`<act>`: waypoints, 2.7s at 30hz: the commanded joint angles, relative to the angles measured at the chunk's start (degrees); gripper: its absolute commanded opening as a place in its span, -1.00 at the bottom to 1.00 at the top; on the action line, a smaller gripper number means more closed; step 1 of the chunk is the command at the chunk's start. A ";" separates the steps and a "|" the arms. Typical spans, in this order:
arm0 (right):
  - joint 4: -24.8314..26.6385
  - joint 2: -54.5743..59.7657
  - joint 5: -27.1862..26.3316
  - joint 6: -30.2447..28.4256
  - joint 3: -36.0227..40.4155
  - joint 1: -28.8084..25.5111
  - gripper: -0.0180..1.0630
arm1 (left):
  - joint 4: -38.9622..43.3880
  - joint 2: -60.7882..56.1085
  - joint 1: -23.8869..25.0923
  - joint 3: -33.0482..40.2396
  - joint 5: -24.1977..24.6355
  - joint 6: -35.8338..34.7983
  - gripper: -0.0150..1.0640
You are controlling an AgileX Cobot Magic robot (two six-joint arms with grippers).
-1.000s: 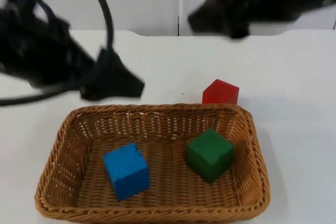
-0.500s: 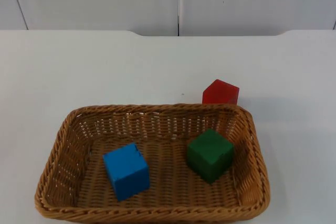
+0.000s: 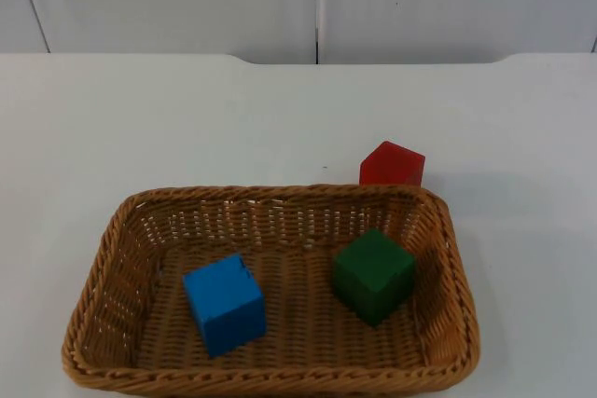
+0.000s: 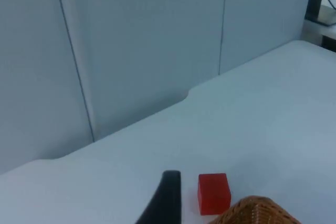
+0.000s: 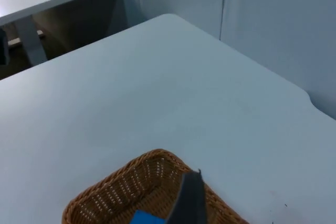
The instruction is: Pick up one cube with each hand and place exactly two cubes into the same basket, leaving the remaining cube outside.
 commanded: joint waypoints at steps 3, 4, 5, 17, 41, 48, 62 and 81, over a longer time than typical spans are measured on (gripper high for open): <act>-1.44 -2.79 3.56 -0.16 -0.25 -0.02 0.27 | 7.01 -2.47 -0.14 -0.13 3.17 -6.99 0.60; -1.96 -3.25 4.26 -0.16 -0.25 -0.02 0.27 | 8.30 -2.92 -0.14 -0.13 4.45 -7.63 0.60; -2.77 -4.01 5.01 0.17 -0.14 -0.02 0.27 | 10.03 -3.56 -0.14 -0.13 5.98 -8.72 0.60; -2.94 -11.54 5.14 0.44 6.05 -0.02 0.27 | 17.23 -9.85 -0.14 -0.13 9.37 -16.86 0.60; -11.52 -22.92 10.82 11.02 12.73 -0.12 0.27 | 42.58 -25.74 -0.14 -0.13 25.92 -40.98 0.60; -12.32 -28.16 10.53 12.21 17.50 -0.12 0.27 | 42.58 -28.51 -0.14 -0.13 30.13 -42.02 0.60; -13.49 -40.97 13.47 15.29 23.77 -0.12 0.27 | 42.70 -35.58 -0.14 3.52 30.29 -44.85 0.60; -25.00 -52.53 28.99 26.19 23.89 -0.12 0.27 | 47.59 -41.88 -0.14 9.68 32.53 -48.37 0.60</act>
